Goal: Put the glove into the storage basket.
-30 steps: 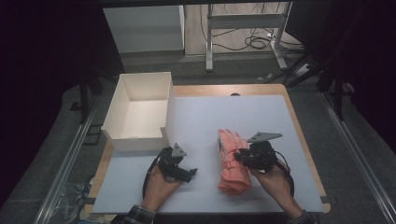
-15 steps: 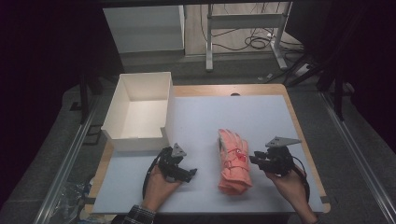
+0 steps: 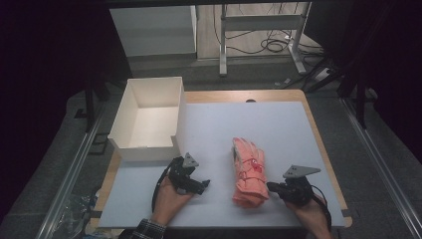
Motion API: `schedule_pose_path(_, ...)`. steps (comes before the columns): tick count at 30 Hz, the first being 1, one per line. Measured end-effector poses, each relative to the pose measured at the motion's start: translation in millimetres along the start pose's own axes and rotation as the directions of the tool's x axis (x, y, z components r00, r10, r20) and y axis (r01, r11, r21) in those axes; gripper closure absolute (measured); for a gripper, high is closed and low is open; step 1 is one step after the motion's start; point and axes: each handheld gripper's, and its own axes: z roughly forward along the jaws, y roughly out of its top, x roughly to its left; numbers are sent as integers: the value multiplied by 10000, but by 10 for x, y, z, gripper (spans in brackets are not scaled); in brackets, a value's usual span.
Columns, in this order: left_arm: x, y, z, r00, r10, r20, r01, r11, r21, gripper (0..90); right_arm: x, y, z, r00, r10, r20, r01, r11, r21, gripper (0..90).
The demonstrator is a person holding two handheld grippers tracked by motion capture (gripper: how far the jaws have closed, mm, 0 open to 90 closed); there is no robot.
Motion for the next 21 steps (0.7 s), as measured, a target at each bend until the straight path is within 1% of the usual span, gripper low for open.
schedule_pose_path(5, 1, 0, -1, 10000, 4, 7, -4, 10000, 13, 0, 107, -89, 7, 9992, -296, -268, 296, 9996, 3, 891)
schedule_pose_path(6, 1, 0, -1, 10000, 4, 7, -4, 10000, 13, 0, 107, -89, 7, 9992, -296, -268, 296, 9996, 3, 891)
schedule_pose_path(7, 0, 1, -1, 10000, 3, 7, -3, 10000, 16, 0, 136, -99, 22, 9985, -393, -374, 394, 9992, 32, 891)
schedule_pose_path(10, 1, 1, -1, 10000, 7, 6, -7, 10000, 16, 0, 181, -95, 63, 9975, -488, -521, 493, 9987, 89, 891)
schedule_pose_path(13, 1, 0, -1, 10000, 9, 7, -9, 10000, 15, 0, 200, -86, 97, 9971, -564, -505, 572, 9983, 134, 891)
schedule_pose_path(21, 1, 0, -1, 10000, 4, 7, -4, 10000, 10, 0, 283, -27, 211, 9941, -736, -802, 752, 9970, 172, 890)
